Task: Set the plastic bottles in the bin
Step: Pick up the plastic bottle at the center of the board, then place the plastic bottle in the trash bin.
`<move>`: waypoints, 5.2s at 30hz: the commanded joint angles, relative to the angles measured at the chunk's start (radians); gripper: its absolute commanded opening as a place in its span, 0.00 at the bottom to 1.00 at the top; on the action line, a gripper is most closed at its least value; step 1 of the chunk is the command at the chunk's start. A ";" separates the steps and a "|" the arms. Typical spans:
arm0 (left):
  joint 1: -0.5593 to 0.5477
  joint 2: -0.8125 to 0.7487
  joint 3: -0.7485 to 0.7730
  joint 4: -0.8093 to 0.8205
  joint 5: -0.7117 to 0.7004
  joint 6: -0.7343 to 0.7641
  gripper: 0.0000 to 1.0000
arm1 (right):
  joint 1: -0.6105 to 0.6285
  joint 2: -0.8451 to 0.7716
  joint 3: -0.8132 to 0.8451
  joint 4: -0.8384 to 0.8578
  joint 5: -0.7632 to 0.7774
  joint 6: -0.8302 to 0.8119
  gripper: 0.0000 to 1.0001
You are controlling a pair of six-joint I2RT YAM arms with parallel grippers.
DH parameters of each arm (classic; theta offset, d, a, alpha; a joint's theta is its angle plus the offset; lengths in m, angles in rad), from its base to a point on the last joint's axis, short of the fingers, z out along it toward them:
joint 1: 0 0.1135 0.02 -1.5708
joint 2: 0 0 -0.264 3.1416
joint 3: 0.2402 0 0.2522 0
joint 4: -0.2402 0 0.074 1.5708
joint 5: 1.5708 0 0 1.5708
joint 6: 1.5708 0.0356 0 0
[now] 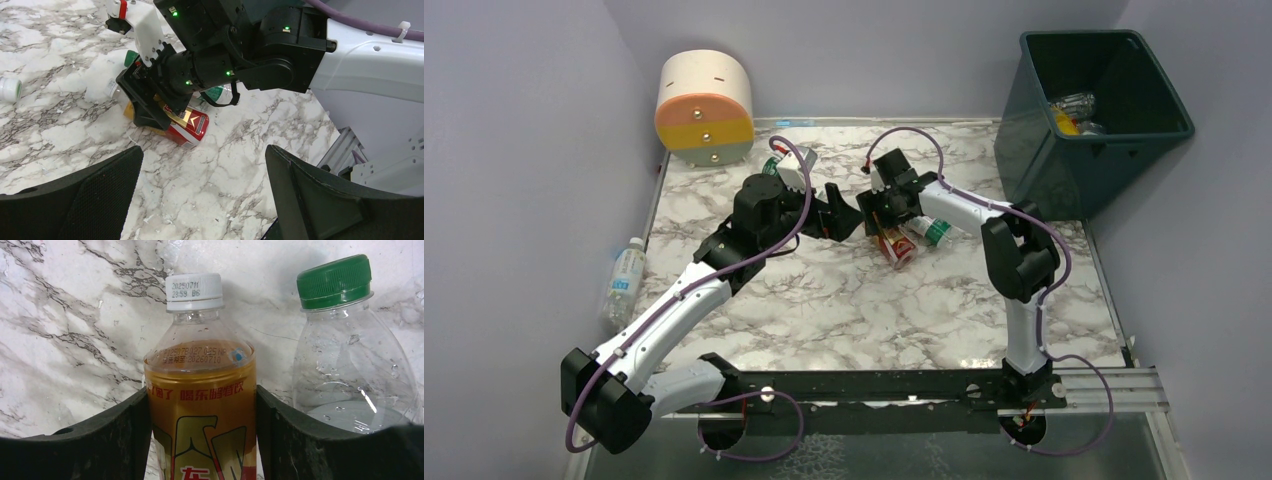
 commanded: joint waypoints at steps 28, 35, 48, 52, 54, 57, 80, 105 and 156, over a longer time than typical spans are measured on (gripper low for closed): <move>0.004 -0.030 -0.010 0.009 -0.012 -0.002 0.99 | 0.009 -0.315 0.186 -0.014 0.031 -0.008 0.55; 0.005 -0.038 -0.018 0.010 -0.012 -0.008 0.99 | 0.009 -0.390 0.193 0.066 0.091 -0.037 0.56; 0.005 -0.048 -0.027 0.010 -0.009 -0.014 0.99 | 0.009 -0.442 0.305 0.259 0.201 -0.189 0.56; 0.004 -0.057 -0.027 0.006 -0.012 -0.012 0.99 | 0.009 -0.417 0.361 0.300 0.234 -0.259 0.57; 0.005 -0.060 -0.028 0.000 -0.015 -0.010 0.99 | 0.009 -0.401 0.389 0.310 0.245 -0.300 0.57; 0.005 -0.064 -0.030 -0.006 -0.018 -0.008 0.99 | 0.009 -0.382 0.408 0.347 0.295 -0.388 0.58; 0.007 -0.049 0.008 -0.036 -0.020 0.017 0.99 | -0.489 -0.329 0.543 0.361 0.298 -0.257 0.61; 0.007 -0.008 0.025 -0.030 -0.009 0.028 0.99 | -0.759 -0.192 0.611 0.253 0.214 0.033 0.67; 0.008 -0.001 0.006 -0.005 0.017 0.008 0.99 | -0.361 -0.109 0.594 -0.266 -0.368 -0.264 0.88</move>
